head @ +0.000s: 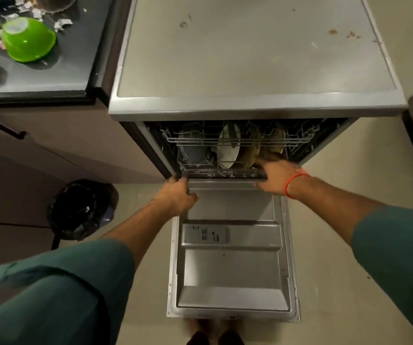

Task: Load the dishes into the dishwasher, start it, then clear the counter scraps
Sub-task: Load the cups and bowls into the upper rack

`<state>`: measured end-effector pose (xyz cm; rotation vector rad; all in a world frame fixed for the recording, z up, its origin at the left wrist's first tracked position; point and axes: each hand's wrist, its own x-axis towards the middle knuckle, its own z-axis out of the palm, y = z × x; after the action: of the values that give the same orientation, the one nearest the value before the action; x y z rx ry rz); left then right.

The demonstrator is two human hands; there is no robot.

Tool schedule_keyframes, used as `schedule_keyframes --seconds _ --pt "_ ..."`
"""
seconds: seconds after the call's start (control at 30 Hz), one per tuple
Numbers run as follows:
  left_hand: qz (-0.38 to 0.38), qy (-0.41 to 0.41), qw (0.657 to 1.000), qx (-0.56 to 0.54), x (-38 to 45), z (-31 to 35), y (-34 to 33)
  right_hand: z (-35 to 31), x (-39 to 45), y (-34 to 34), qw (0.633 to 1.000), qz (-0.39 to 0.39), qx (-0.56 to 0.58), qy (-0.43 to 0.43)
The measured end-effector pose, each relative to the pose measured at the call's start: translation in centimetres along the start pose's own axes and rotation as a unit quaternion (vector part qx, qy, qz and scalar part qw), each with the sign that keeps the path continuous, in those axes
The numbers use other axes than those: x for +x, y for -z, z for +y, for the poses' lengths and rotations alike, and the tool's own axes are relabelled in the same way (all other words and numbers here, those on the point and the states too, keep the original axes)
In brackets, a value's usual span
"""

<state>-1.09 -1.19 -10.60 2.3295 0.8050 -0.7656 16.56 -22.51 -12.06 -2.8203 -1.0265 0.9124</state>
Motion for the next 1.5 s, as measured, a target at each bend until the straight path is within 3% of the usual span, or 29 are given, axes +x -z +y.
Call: schedule_keyframes --seconds 0.23,0.5,0.73,0.87,1.03,1.2,1.5 --pt "0.167 -0.097 0.974 0.118 11.7 -0.3 0.1 3.6 7.9 -2.3 0.990 0.126 -0.062 -0.021" --pt "0.253 -0.150 0.940 0.171 15.9 -1.6 0.3 4.8 9.7 -3.4 0.979 0.184 -0.081 -0.043" --pt "0.271 -0.163 0.940 0.126 13.9 -2.1 -1.6 4.2 7.7 -4.2 0.971 0.227 -0.004 -0.076" --pt "0.280 -0.157 0.944 0.076 12.4 -3.1 -3.5 4.7 5.6 -5.7 0.964 0.262 0.022 -0.047" --pt "0.289 -0.129 0.949 0.016 9.2 -4.9 -5.1 4.1 2.6 -8.6 0.965 0.249 0.080 -0.030" --pt "0.242 -0.146 0.959 -0.027 5.6 -6.7 -8.3 3.8 -1.7 -12.0 0.951 0.280 0.122 -0.042" --pt "0.227 -0.140 0.961 -0.072 -1.1 -7.3 -13.8 3.8 -8.2 -15.6 0.944 0.289 0.150 -0.060"
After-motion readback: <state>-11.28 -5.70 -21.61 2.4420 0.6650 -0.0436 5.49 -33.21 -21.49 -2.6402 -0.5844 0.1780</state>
